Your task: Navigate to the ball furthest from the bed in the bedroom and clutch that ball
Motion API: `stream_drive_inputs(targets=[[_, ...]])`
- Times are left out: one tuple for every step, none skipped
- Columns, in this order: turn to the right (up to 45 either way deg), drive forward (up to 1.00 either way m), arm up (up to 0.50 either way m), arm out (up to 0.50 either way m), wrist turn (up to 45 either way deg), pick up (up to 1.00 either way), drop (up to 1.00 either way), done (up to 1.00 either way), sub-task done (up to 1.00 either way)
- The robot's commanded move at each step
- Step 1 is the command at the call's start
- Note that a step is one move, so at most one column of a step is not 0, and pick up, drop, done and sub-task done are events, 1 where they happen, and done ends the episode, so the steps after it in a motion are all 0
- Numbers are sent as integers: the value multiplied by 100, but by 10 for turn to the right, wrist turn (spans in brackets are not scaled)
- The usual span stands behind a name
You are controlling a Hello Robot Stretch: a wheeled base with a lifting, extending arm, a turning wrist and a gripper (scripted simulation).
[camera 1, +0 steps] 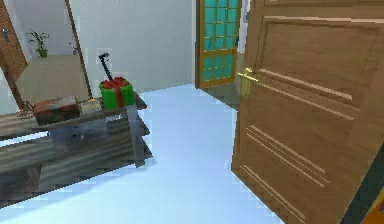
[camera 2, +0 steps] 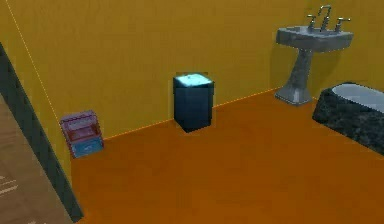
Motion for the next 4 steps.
stream_drive_inputs(targets=[[-60, 0, 0, 0, 0, 0, 0, 0, 0], [0, 100, 0, 0, 0, 0, 0, 0, 0], [0, 25, 0, 0, 0, 0, 0, 0, 0], [210, 0, 0, 0, 0, 0, 0, 0, 0]])
